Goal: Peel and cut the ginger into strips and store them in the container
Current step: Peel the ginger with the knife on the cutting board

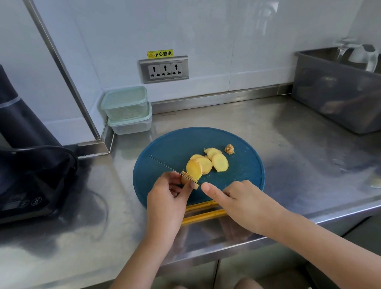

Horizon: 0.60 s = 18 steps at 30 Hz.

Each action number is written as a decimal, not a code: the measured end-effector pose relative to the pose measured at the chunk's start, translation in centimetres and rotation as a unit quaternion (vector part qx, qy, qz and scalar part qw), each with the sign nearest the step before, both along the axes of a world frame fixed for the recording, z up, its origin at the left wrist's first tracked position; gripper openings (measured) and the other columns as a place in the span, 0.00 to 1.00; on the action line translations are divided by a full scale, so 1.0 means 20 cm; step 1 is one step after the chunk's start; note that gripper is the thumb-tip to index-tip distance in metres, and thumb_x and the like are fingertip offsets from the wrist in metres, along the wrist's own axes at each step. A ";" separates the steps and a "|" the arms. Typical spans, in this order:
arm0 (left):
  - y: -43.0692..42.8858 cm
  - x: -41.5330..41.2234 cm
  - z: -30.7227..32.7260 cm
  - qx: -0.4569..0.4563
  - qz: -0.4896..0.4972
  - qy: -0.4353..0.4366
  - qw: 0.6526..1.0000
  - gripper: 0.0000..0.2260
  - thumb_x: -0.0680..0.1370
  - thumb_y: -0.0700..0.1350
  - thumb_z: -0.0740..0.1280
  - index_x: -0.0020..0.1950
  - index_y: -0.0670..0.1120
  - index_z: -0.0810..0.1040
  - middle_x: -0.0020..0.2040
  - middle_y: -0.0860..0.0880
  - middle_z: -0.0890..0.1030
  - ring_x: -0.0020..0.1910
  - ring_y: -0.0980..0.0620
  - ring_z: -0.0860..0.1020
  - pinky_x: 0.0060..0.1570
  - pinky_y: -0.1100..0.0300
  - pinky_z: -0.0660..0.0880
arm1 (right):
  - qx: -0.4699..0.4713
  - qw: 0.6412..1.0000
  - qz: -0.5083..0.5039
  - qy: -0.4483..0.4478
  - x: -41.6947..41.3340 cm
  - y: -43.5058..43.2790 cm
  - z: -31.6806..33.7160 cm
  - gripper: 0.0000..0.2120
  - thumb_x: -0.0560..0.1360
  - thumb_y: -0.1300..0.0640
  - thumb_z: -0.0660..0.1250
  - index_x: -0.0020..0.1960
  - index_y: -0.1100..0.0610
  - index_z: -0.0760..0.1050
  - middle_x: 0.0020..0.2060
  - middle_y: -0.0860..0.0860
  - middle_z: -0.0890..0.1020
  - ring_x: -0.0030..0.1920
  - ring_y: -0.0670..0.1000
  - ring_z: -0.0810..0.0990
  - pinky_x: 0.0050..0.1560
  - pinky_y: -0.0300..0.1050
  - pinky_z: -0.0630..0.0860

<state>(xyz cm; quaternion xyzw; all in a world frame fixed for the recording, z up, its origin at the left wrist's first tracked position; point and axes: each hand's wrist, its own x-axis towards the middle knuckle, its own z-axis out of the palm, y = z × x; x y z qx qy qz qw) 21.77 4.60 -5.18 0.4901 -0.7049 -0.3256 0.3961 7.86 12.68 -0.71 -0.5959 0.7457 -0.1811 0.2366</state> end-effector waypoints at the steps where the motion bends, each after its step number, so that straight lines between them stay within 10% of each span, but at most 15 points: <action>1: 0.00 0.00 0.00 0.001 0.001 0.001 1.000 0.07 0.73 0.49 0.71 0.47 0.53 0.74 0.40 0.60 0.77 0.39 0.61 0.76 0.35 0.78 0.70 | -0.001 1.000 0.000 0.000 0.00 0.00 0.00 0.32 0.68 0.28 0.45 0.27 0.57 0.60 0.21 0.48 0.61 0.20 0.47 0.62 0.26 0.36 0.62; 18: 0.01 -0.01 0.00 0.006 0.009 -0.013 1.000 0.07 0.73 0.49 0.71 0.46 0.54 0.73 0.39 0.61 0.77 0.39 0.61 0.76 0.34 0.75 0.67 | -0.003 1.000 0.005 0.003 -0.01 0.00 -0.02 0.34 0.67 0.27 0.43 0.29 0.58 0.62 0.23 0.50 0.63 0.21 0.47 0.61 0.29 0.37 0.62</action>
